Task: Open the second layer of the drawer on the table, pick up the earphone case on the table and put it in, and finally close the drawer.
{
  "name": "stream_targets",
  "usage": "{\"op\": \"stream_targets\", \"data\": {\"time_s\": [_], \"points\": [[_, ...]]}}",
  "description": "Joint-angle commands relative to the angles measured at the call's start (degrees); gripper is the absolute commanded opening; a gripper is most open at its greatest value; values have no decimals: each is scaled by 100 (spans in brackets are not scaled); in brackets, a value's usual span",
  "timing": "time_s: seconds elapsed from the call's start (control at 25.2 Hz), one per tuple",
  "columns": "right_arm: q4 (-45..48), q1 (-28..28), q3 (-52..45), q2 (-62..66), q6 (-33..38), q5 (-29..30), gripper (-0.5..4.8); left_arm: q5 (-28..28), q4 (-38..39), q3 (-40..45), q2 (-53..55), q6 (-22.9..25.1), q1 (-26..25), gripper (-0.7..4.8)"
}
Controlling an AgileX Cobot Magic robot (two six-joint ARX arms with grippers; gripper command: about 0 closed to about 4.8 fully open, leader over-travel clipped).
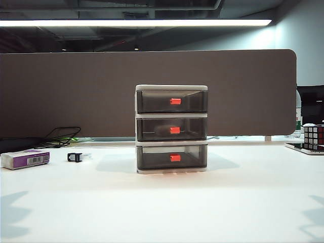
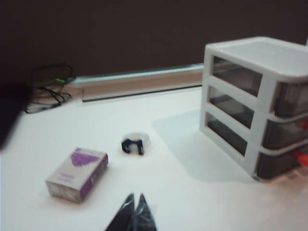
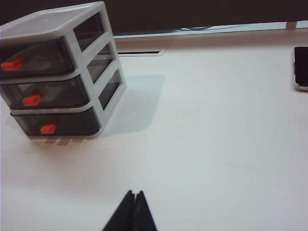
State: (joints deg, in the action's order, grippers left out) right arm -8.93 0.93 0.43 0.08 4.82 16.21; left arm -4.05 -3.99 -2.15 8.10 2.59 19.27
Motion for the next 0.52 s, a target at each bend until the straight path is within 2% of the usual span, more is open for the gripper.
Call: {"op": "stream_targets", "data": {"time_s": [0.04, 0.2, 0.32, 0.4, 0.52], "points": [[68, 4, -15, -11, -31, 52, -5, -131, 546, -125, -439, 33, -9, -5], [138, 4, -11, -11, -31, 50, -5, -579, 802, -120, -802, -50, -9, -5], [170, 4, 22, -11, -68, 15, -5, -579, 822, -111, -796, 39, 7, -5], [181, 4, 59, -11, -173, -232, -5, -584, 817, -85, -796, 44, 20, -5], [162, 4, 74, -11, -164, -1054, -5, -739, 774, -83, -796, 122, 20, -5]]}}
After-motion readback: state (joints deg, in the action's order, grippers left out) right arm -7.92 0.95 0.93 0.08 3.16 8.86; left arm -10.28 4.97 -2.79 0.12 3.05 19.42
